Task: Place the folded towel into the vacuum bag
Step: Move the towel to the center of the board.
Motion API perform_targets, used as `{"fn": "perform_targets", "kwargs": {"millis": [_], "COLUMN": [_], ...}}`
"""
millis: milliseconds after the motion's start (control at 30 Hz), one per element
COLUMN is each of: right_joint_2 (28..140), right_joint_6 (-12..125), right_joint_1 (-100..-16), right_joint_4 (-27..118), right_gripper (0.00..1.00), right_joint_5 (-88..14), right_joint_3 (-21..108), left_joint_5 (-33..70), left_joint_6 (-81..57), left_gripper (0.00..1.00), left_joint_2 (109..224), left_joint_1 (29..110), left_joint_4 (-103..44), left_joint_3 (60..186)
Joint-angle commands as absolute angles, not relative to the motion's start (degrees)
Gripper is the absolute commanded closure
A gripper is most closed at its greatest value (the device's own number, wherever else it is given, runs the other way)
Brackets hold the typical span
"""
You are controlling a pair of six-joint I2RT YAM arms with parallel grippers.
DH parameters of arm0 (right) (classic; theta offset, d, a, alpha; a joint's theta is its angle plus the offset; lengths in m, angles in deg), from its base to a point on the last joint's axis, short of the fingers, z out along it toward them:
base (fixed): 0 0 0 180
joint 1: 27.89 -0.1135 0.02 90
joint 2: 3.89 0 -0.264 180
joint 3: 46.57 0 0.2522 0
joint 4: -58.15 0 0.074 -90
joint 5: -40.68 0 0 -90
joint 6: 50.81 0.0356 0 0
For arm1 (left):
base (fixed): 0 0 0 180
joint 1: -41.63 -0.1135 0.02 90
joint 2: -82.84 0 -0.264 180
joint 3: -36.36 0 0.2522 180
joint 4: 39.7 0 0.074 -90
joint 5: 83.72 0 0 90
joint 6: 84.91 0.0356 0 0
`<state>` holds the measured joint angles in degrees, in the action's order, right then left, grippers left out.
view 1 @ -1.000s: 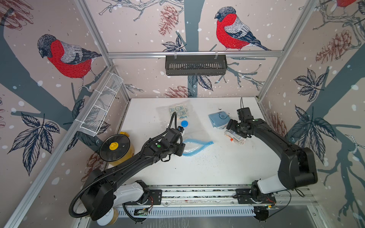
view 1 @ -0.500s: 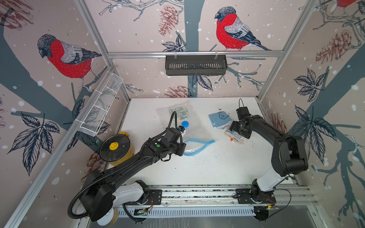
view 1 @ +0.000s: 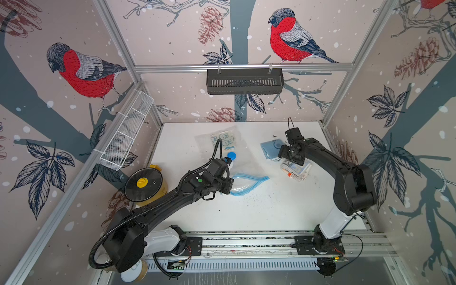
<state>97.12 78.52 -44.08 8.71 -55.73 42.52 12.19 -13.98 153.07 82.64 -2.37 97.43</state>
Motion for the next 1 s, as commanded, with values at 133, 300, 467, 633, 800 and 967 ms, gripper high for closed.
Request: {"fn": "perform_targets", "kwargs": {"millis": [133,300,467,633,800,967], "right_joint_2": [105.9,111.7,117.3,120.3,122.7,121.5], "right_joint_6": [86.5,88.3,87.5,85.8,83.0,79.3], "right_joint_1": [-44.5,-44.4,-44.8,-45.3,-46.7,-51.3], "right_joint_4": [8.9,9.4,8.3,8.8,8.5,8.7], "right_gripper": [0.13,0.19,0.28,0.36,0.46,0.5], "right_joint_5": [-53.2,-54.0,-55.0,-55.9,-57.2,-59.7], "right_joint_3": [49.3,53.6,58.5,60.2,61.4,60.1], "left_joint_5": [10.3,8.7,8.3,7.1,4.9,2.6], "left_joint_6": [-14.5,-14.3,-14.5,-16.1,-18.2,-19.5], "left_gripper": [1.0,1.0,1.0,1.0,1.0,1.0], "left_joint_2": [152.7,152.1,151.8,150.2,148.0,146.4], "left_joint_1": [82.4,82.5,82.2,81.7,80.6,78.7], "left_joint_4": [-2.2,-2.7,-2.8,-2.8,-3.6,-4.2], "left_joint_3": [97.9,97.1,97.5,97.0,96.4,96.9]}}
